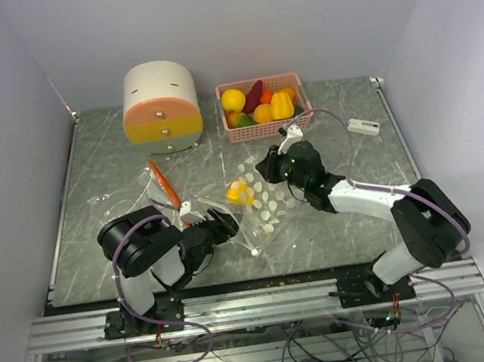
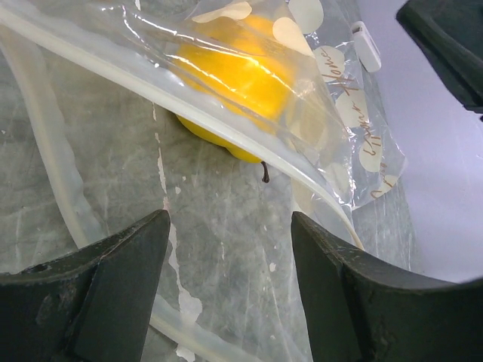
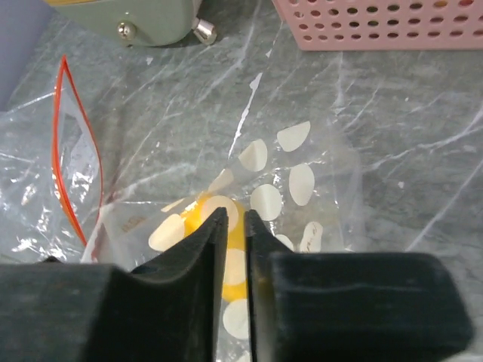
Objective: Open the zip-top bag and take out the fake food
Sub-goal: Pick up the fake fruit from the zipper food storage bag.
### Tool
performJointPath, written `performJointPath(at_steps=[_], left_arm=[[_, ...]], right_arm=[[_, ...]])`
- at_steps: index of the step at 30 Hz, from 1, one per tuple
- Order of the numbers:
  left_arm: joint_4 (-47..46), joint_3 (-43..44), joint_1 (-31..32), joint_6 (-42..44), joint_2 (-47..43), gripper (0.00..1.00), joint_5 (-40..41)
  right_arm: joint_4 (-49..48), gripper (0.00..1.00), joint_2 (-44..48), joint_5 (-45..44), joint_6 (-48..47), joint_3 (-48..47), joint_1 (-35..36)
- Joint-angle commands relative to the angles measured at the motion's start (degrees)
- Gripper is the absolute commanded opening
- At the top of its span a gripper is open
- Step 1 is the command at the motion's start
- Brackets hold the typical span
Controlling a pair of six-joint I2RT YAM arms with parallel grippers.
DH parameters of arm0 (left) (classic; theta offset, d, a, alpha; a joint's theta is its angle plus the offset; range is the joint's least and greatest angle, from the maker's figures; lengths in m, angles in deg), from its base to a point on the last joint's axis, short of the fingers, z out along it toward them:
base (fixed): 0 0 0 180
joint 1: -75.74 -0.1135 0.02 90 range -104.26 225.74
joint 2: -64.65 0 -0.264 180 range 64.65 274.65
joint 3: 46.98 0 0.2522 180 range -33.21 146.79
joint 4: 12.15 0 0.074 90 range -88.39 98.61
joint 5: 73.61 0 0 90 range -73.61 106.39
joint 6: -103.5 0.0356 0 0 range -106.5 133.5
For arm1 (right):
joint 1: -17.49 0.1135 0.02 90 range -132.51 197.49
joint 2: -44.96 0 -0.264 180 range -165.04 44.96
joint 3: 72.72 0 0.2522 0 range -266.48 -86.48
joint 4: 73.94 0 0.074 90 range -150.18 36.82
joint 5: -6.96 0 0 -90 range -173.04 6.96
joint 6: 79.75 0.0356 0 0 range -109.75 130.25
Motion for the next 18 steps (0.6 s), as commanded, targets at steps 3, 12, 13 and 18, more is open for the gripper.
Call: performJointPath(at_steps=[3,12,13,18], left_arm=[[-13.91,-0.38,-0.32,-0.33,2.1,0.76,-0.74],[-13.86,0.15,-0.35,0.2,2.46,0.75,-1.82],[-13.86,0.34,-0.32,0.1,2.82,0.75,-1.99],[-13.86,0.28,-0.35,0.07,2.63,0.76,-1.56]], right_arm=[[-3.1,0.0,-6.08,-0.12,0.7,-2.2,0.04],[-8.2,0.0,-16.18,2.19,1.71,-6.95,0.09],[-8.54,0.0,-17.18,2.6,1.67,-7.59,0.09],[-8.17,0.0,-22.37,6.24,1.07,-11.04,0.55]])
